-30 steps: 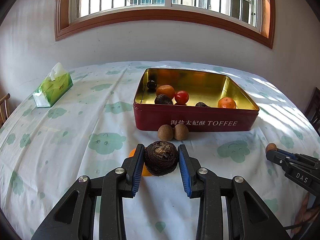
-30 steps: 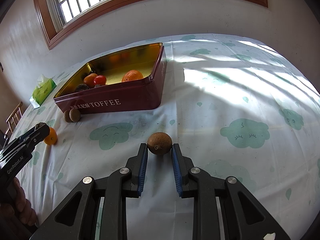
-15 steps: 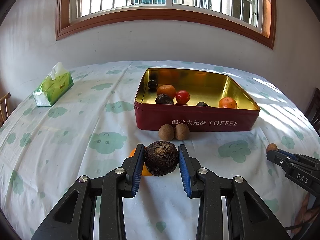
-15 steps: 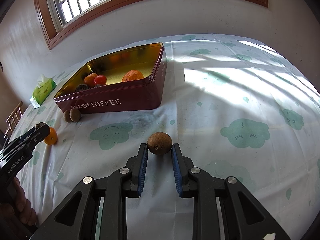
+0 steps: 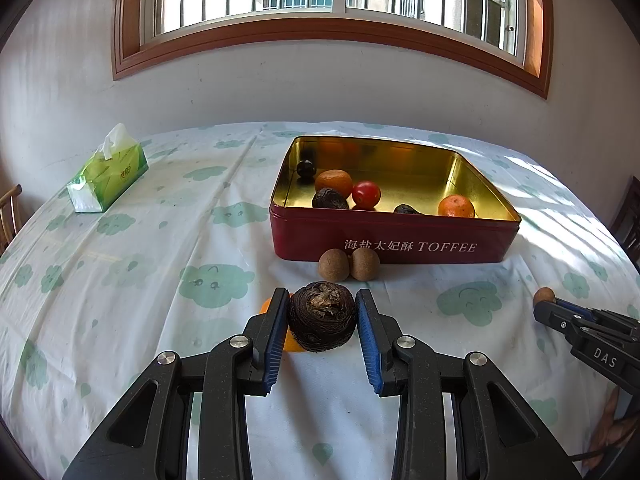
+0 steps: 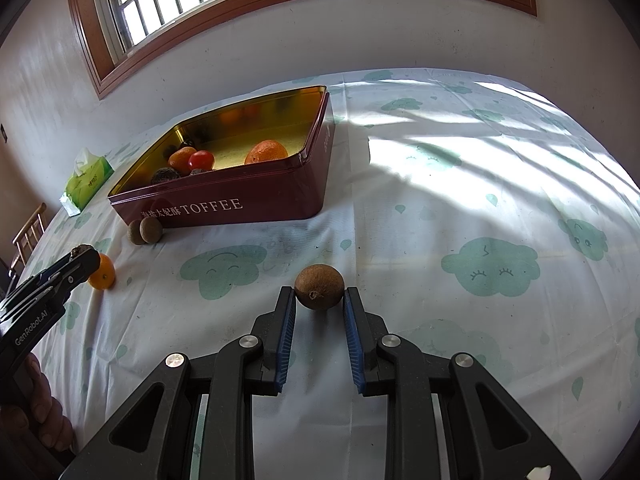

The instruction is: Organize fruits

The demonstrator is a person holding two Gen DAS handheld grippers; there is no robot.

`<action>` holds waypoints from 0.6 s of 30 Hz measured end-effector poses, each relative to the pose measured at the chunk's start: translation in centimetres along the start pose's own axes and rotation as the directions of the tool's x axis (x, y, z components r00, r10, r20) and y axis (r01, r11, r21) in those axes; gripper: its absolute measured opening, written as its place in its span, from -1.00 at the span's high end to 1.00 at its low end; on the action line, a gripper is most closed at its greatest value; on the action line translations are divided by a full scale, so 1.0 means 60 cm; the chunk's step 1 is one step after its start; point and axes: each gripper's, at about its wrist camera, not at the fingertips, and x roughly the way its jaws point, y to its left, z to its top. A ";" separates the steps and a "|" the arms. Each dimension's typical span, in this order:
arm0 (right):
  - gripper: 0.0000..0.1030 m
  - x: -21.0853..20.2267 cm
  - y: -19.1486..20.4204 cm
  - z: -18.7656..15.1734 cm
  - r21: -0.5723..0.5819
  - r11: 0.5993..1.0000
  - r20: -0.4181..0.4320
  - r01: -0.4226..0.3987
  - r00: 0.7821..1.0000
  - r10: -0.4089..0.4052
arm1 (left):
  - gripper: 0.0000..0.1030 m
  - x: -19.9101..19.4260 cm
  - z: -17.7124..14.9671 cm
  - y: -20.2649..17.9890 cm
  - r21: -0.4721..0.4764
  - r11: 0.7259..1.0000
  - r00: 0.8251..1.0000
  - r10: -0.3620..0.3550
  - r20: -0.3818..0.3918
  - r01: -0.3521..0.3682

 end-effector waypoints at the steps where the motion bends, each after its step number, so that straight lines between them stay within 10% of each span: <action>1: 0.57 -0.001 0.001 0.000 -0.002 1.000 0.002 0.001 1.000 -0.001 | 0.32 0.000 0.000 0.000 0.000 1.000 1.000 0.000 0.000 0.000; 18: 0.57 -0.015 0.009 0.010 -0.013 1.000 0.028 -0.024 0.999 0.024 | 0.32 -0.008 0.010 -0.005 0.015 1.000 1.000 -0.021 0.024 0.020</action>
